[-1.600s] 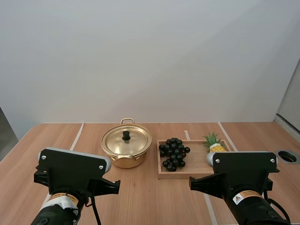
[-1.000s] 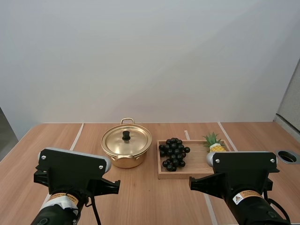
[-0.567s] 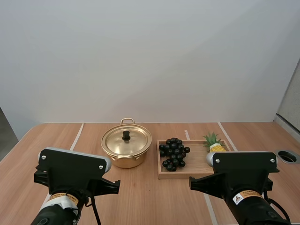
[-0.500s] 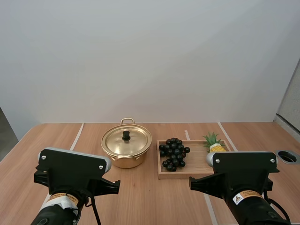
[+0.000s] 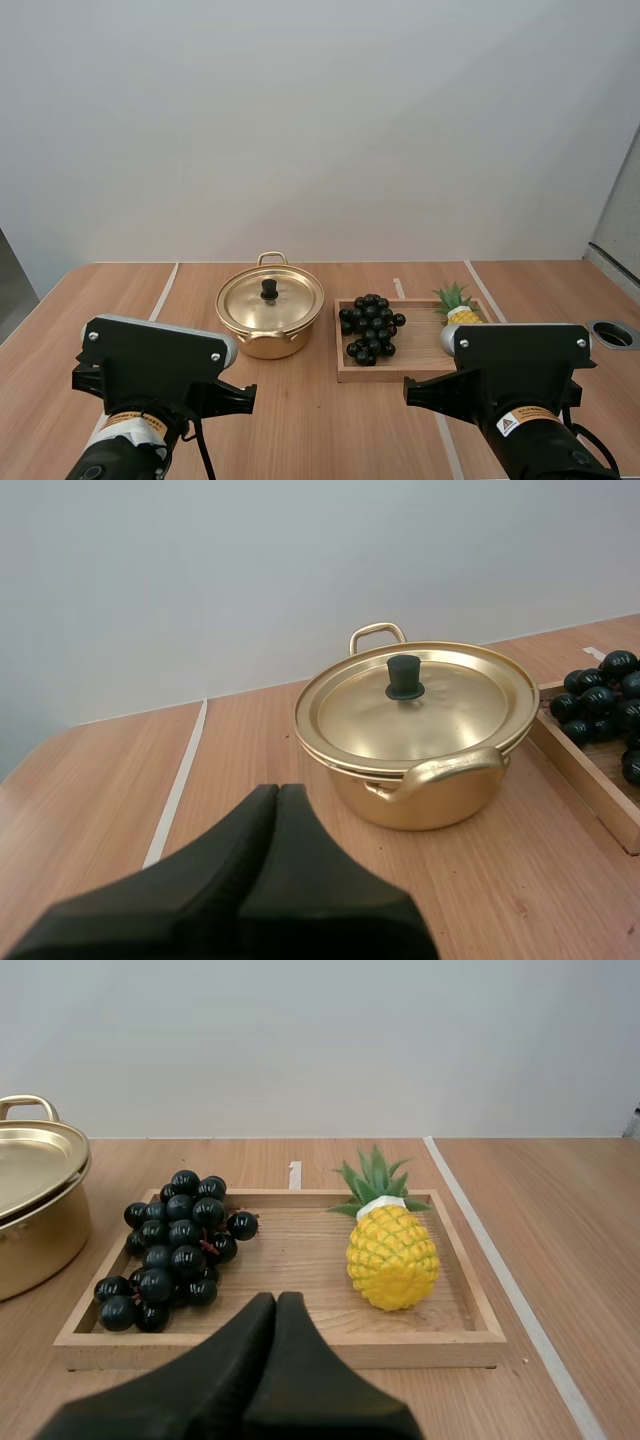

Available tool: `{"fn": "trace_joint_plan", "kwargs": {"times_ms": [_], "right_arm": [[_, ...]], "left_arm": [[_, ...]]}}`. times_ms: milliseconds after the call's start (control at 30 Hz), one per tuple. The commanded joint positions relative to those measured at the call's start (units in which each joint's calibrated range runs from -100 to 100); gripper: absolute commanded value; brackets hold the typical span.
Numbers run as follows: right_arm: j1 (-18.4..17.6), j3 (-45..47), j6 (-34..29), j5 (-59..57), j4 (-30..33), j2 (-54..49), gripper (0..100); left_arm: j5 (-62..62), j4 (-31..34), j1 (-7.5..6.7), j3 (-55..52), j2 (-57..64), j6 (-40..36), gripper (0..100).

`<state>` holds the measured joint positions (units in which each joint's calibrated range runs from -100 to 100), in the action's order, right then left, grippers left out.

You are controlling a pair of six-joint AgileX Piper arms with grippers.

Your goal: Open the pot, put the grape inside, and close it

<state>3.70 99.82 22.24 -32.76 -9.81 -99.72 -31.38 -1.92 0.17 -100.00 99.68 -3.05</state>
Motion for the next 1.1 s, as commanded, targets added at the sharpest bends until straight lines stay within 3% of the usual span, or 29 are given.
{"fn": "trace_joint_plan", "kwargs": {"times_ms": [0, 667, 800, 1000, 1067], "right_arm": [[0.22, 0.18, 0.12, 1.33, -0.17, -0.28, 1], [0.22, 0.18, 0.12, 1.68, -1.02, -0.28, 1], [0.22, 0.18, 0.12, 1.68, 2.23, -0.28, 1], [0.22, 0.18, 0.22, 6.62, 2.18, -0.28, 1], [0.22, 0.18, 0.6, 11.17, 6.32, -0.28, 1]], "left_arm": [[0.74, -0.62, 0.02, 0.0, 0.32, -0.59, 0], [0.74, -0.62, 0.02, 0.0, 0.32, -0.59, 0], [0.74, -0.62, 0.02, 0.0, 0.32, -0.59, 0], [0.74, -0.74, 0.02, 0.0, 0.32, -0.59, 0], [2.69, -0.91, 0.02, 0.0, 0.32, -0.59, 0]]}}
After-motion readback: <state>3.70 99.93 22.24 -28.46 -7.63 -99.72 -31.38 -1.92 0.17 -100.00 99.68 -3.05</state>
